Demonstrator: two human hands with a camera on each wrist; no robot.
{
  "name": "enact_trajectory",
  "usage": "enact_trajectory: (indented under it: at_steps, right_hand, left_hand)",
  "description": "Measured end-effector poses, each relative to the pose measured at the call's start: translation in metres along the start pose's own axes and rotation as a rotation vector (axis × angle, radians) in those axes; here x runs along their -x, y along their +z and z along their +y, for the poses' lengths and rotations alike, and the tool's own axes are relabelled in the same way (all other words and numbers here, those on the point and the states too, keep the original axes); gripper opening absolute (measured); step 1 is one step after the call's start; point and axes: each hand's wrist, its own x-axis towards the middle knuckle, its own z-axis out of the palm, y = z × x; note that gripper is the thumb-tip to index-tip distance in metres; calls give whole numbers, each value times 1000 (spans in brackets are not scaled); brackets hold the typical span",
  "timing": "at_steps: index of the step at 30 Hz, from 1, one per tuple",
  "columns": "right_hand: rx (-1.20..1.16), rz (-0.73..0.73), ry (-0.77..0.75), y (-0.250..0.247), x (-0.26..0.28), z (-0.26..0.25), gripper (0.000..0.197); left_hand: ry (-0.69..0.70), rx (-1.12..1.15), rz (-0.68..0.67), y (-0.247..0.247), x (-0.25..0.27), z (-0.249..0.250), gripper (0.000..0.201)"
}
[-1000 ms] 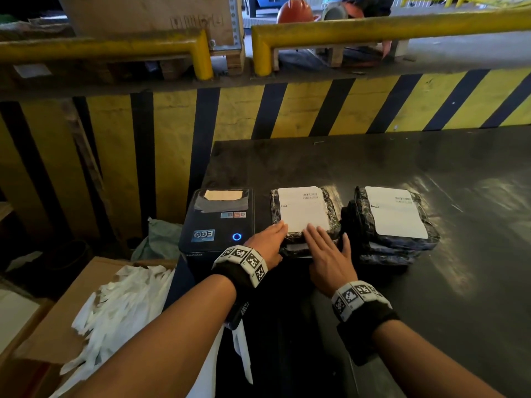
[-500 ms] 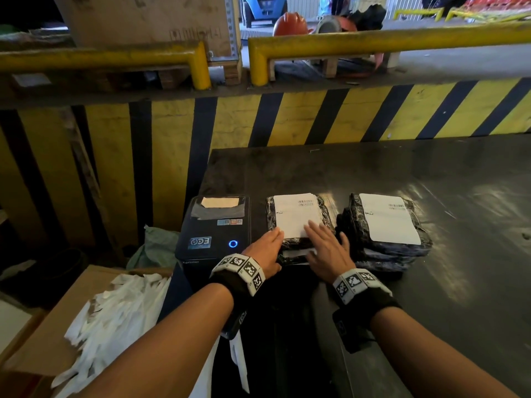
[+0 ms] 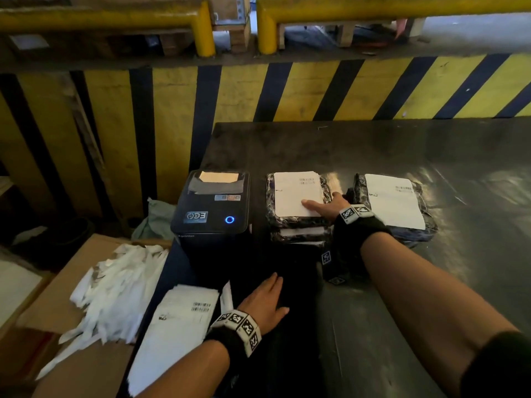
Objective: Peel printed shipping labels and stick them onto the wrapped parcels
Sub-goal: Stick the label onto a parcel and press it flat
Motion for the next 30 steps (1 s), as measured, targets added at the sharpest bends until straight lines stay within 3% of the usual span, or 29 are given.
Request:
enact_trajectory:
  at_steps: [4, 10, 15, 21, 25, 30]
  right_hand:
    - [-175, 25, -70, 6, -8, 2, 103]
    - [-448, 88, -214, 18, -7, 7, 94]
    - [-731, 47, -255, 19, 15, 22, 69]
    - [-992, -130, -207, 43, 47, 71, 77]
    - [-1033, -146, -207, 58, 75, 100, 85]
    - [-1045, -65, -193, 83, 117, 134, 74]
  left_hand:
    - [-77, -119, -130, 19, 1, -7, 76]
    - [-95, -212, -168, 27, 0, -6, 79]
    - [-129, -240, -177, 36, 5, -3, 80]
    - [-164, -242, -196, 52, 27, 5, 79]
    - [-173, -249, -203, 58, 38, 9, 79]
    - [-126, -241, -209, 61, 55, 5, 77]
